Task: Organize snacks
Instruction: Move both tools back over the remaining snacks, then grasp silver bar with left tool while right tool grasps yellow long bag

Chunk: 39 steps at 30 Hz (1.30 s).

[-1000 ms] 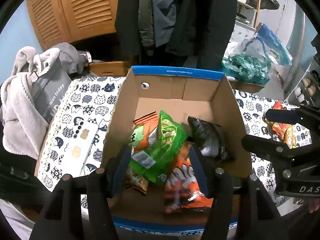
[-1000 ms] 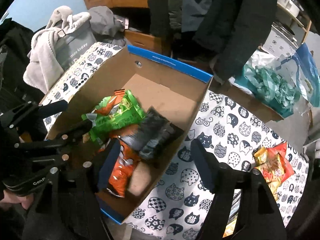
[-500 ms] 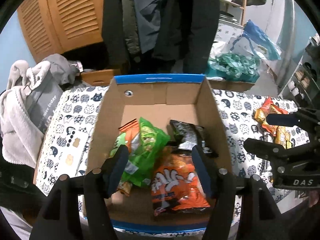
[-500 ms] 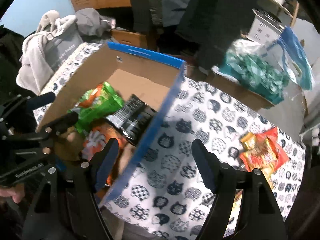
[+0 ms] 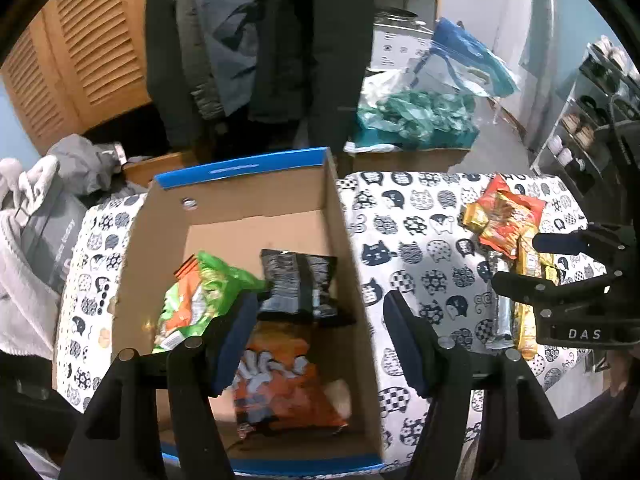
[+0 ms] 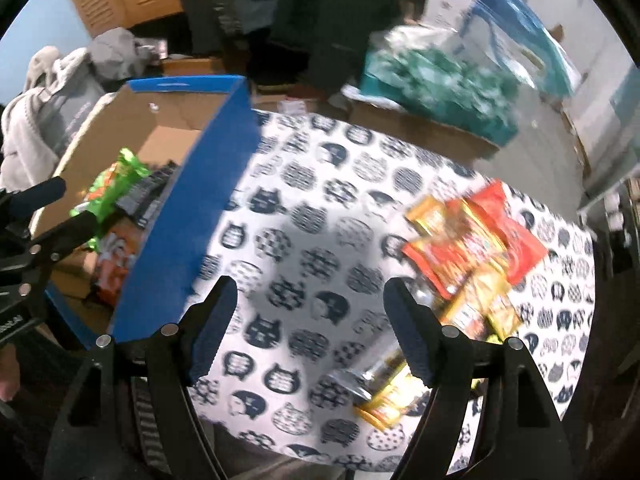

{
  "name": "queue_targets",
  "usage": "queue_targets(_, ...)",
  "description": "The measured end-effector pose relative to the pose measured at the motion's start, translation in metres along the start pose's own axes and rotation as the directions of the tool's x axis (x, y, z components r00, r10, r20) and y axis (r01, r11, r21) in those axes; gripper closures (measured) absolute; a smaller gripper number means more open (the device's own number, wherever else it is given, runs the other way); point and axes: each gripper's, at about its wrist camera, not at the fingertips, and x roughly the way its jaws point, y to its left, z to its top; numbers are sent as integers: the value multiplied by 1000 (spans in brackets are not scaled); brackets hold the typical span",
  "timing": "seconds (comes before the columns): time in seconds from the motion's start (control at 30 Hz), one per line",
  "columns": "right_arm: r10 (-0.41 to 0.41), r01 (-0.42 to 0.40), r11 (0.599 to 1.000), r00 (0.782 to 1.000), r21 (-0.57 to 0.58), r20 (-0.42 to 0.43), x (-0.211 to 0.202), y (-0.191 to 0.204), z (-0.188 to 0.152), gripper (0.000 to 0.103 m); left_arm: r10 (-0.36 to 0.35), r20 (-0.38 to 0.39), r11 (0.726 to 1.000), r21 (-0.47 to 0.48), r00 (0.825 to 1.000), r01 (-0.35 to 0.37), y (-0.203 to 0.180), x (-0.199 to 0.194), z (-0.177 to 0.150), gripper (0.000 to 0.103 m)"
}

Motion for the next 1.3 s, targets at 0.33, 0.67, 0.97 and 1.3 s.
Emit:
queue_targets(0.33,-49,53,995,998,83,-50,12,-53,-24,27,-33,-37,997,63,999,35,-49,19,6,36)
queue_targets(0.67,-63,83,982,991,172,-121,37,-97,-49,27,-34,-69,985,165,997,45,-99,41,9,36)
queue_targets(0.97,-66,107,970,981,219,-184,71,-121,-65,27,-28,-120,970,236,992,56,-131,75,5,36)
queue_targets(1.3,-49,90,974,979,206,-199,95,-123,-73,38,-1,-190,960,274,982,54,-150,110,-5,36)
